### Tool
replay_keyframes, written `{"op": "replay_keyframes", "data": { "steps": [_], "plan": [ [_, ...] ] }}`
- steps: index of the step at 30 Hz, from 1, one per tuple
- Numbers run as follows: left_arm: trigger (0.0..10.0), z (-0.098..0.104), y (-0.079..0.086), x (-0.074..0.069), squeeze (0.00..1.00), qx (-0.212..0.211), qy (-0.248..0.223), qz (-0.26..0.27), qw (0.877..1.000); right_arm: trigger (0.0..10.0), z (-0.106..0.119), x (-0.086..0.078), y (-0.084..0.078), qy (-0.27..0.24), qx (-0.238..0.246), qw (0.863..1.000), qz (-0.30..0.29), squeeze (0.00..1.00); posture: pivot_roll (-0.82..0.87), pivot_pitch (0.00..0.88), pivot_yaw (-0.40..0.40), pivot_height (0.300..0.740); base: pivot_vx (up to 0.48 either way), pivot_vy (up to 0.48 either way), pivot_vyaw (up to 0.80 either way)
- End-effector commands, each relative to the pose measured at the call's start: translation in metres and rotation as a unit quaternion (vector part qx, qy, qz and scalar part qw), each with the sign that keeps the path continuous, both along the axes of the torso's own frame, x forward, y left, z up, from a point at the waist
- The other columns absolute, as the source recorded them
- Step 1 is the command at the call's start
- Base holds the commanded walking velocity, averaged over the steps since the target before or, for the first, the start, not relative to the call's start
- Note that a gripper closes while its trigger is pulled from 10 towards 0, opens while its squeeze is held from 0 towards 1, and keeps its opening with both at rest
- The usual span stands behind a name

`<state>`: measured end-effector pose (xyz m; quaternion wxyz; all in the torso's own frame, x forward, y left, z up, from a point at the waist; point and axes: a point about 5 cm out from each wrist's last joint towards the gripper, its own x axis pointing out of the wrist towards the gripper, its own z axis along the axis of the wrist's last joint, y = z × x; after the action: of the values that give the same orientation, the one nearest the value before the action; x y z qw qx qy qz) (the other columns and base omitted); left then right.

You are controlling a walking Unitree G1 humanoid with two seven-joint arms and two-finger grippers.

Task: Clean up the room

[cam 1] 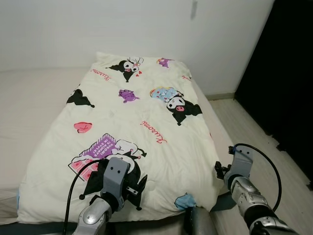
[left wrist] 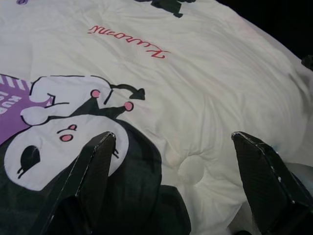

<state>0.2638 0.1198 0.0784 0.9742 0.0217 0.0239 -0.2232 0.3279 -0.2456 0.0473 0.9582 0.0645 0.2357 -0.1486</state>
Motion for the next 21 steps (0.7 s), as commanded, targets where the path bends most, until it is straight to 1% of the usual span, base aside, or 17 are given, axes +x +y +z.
{"op": "replay_keyframes", "data": {
  "steps": [1,3,4,8,9,10,14,16,17,18,19,20,21],
  "plan": [
    [10.0,-0.003,0.005,-0.003,0.0,0.006,0.009,0.005,1.0,10.0,-0.008,-0.004,0.007,0.017,0.013,1.0,-0.01,0.36,0.01,0.176,-0.038,0.556,0.0,0.0,0.0],
    [10.0,-0.003,0.005,-0.004,0.0,0.006,0.01,0.004,1.0,10.0,-0.01,-0.004,0.008,0.017,0.018,1.0,-0.013,0.36,0.01,0.176,-0.038,0.556,0.0,0.0,0.0],
    [10.0,-0.002,0.005,-0.004,0.0,0.005,0.011,0.004,1.0,10.0,-0.012,-0.005,0.01,0.019,0.018,1.0,-0.015,0.0,0.02,0.176,-0.039,0.556,0.0,0.0,0.0],
    [10.0,-0.002,0.009,-0.005,0.0,0.01,0.011,0.017,1.0,10.0,-0.019,-0.01,0.015,0.024,0.023,0.999,-0.028,0.0,0.01,0.174,-0.038,0.556,0.0,0.0,0.0],
    [10.0,-0.002,0.013,-0.003,0.0,0.013,0.01,0.029,0.999,10.0,-0.02,-0.011,0.016,0.022,0.026,0.999,-0.03,0.0,0.01,0.174,-0.037,0.556,0.0,0.0,0.0],
    [10.0,-0.003,0.018,-0.001,0.0,0.021,0.015,0.048,0.999,10.0,-0.021,-0.011,0.017,0.016,0.031,0.999,-0.032,0.0,0.01,0.173,-0.034,0.556,0.0,0.0,0.0],
    [10.0,-0.007,0.021,0.001,0.0,0.029,0.023,0.06,0.998,10.0,-0.02,-0.011,0.017,0.012,0.035,0.999,-0.029,0.0,0.01,0.172,-0.028,0.556,0.0,0.0,0.0],
    [10.0,-0.014,0.025,0.004,0.0,0.058,0.039,0.077,0.995,10.0,-0.02,-0.011,0.015,0.014,0.026,0.999,-0.018,0.0,0.0,0.169,-0.023,0.556,0.0,0.0,0.0],
    [10.0,-0.014,0.025,0.004,0.0,0.058,0.039,0.077,0.995,10.0,-0.02,-0.011,0.015,0.014,0.026,0.999,-0.018,0.0,0.0,0.169,-0.023,0.556,0.0,0.0,0.0],
    [10.0,-0.021,0.029,0.005,0.0,0.067,0.059,0.093,0.992,10.0,-0.021,-0.012,0.014,0.018,0.019,1.0,-0.013,0.0,0.0,0.166,-0.024,0.556,0.0,0.0,0.0],
    [10.0,-0.021,0.029,0.005,0.0,0.067,0.059,0.093,0.992,10.0,-0.021,-0.012,0.014,0.018,0.019,1.0,-0.013,0.0,0.0,0.166,-0.024,0.556,0.0,0.0,0.0],
    [10.0,-0.031,0.035,0.005,0.0,0.077,0.084,0.119,0.986,10.0,-0.022,-0.014,0.014,0.022,0.006,1.0,0.002,0.0,0.0,0.159,-0.017,0.556,0.0,0.0,0.0],
    [10.0,-0.042,0.043,0.004,0.0,0.078,0.114,0.158,0.978,10.0,-0.024,-0.016,0.015,0.024,-0.015,0.999,0.025,0.0,0.0,0.156,-0.017,0.556,0.0,0.0,0.0]
  ]
}}
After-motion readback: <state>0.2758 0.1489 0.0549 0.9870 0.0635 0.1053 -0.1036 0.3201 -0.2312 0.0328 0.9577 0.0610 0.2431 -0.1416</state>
